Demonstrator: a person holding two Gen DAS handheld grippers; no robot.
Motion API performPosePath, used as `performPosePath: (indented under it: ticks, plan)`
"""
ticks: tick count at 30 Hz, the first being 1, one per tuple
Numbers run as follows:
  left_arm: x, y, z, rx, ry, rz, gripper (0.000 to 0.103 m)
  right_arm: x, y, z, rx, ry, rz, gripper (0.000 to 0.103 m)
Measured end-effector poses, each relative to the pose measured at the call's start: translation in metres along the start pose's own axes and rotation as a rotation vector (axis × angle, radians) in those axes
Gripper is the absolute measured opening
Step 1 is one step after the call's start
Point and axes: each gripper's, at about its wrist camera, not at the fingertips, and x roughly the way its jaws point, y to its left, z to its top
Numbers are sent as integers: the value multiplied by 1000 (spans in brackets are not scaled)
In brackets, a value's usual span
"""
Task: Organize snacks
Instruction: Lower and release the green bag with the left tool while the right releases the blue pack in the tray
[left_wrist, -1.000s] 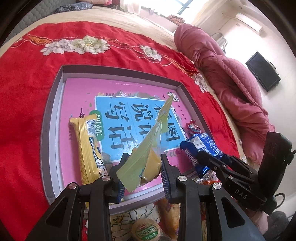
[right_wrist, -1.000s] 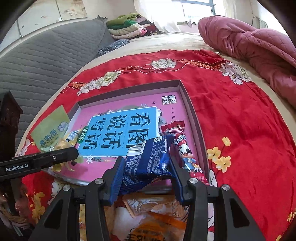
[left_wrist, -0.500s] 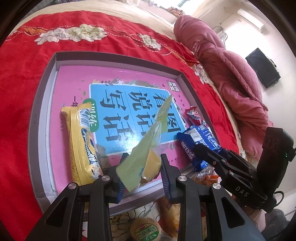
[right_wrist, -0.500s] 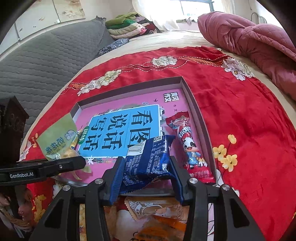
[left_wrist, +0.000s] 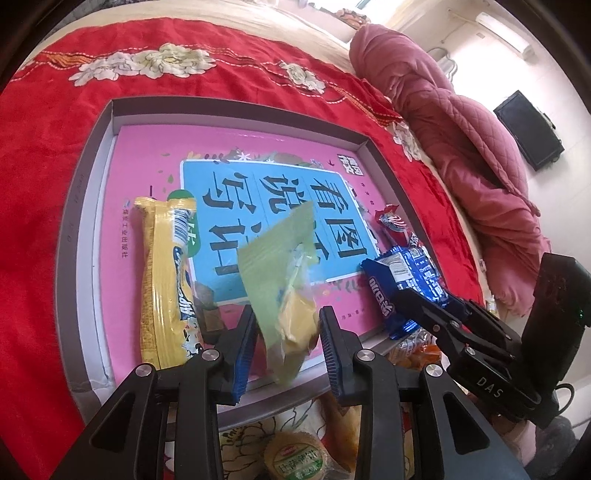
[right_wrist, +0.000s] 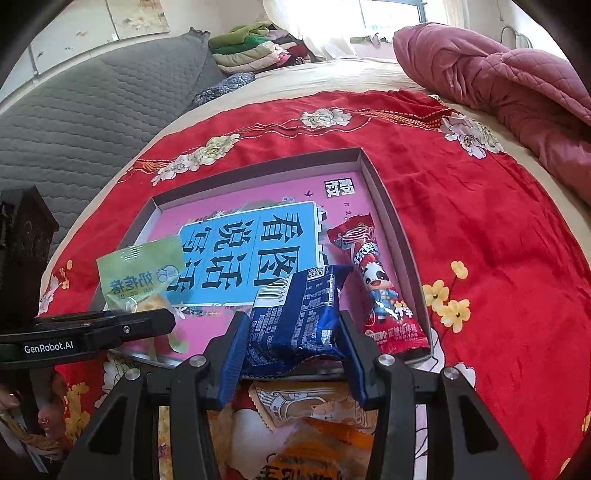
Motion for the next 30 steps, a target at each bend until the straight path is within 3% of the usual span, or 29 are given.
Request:
performPosePath:
  ticks: [6, 30]
  plan:
    - [-4, 2, 0, -2, -6, 8, 43, -3, -1, 0, 8, 4, -5, 48]
    - [-15, 0, 1, 3, -21, 6, 44, -23, -5, -2, 9, -7, -32, 49]
